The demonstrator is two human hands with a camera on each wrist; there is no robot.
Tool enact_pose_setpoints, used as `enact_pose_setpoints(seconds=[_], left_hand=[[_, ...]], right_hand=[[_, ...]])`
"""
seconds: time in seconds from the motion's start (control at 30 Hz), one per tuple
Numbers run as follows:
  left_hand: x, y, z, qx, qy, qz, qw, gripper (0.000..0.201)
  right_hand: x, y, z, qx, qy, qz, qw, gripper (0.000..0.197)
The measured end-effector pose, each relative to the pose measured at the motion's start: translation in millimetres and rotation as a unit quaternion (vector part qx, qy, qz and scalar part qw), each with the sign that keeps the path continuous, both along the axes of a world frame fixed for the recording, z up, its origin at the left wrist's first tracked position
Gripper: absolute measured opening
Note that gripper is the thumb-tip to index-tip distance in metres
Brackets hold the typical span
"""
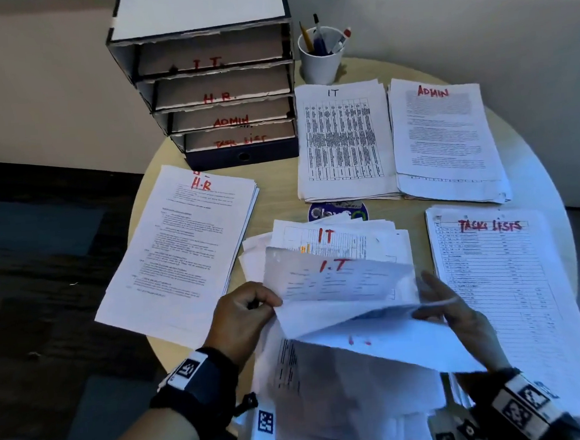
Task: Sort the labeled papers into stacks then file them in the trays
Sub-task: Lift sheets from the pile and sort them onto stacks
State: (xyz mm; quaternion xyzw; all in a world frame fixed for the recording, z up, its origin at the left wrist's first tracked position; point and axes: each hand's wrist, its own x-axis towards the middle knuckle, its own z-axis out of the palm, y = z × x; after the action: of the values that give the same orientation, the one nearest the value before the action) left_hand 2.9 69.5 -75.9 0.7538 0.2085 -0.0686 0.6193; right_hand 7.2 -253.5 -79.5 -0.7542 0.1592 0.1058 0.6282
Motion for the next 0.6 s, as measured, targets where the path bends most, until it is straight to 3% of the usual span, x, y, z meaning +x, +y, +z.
enact_pose_setpoints(seconds=[0.07,0.13,0.23,0.37,0.43,0.5,0.6], left_hand=[[2.2,0.4,-0.2,-0.038,0.012,0.011,0.999,0.023],[4.6,1.8,-0.5,-0.068,0.012,0.016,0.997,0.013],[10.0,5.6,-4.5,-0.086,0.023,0.077,0.993,0.014],[15.3,7.9,-4.4,-0.148,0.004,0.123,0.981,0.039],[13.5,4.7,-3.4,-0.146,0.010,0.089,0.985,0.049],[8.5,-3.2,0.6,-0.155,0.010,0.058,0.986,0.040],[0.6,-13.4,3.9,-0.155,0.015,-0.002,0.988,0.012]], right_hand=[[11.3,8.0,7.1,0.022,-0.002,0.037,0.999,0.044],[21.0,13.1,9.1,-0.071,-0.049,0.049,0.995,0.051],[23.8,7.0,12.2,-0.097,-0.065,0.017,0.993,0.033],[14.4,-13.9,21.9,0.041,-0.020,0.048,0.998,0.029],[7.1,-20.5,19.0,0.103,0.015,0.078,0.991,0.044],[2.9,-21.2,12.8,0.147,0.048,0.074,0.985,0.059],[0.8,-9.7,7.5,0.150,0.066,0.080,0.983,0.055]])
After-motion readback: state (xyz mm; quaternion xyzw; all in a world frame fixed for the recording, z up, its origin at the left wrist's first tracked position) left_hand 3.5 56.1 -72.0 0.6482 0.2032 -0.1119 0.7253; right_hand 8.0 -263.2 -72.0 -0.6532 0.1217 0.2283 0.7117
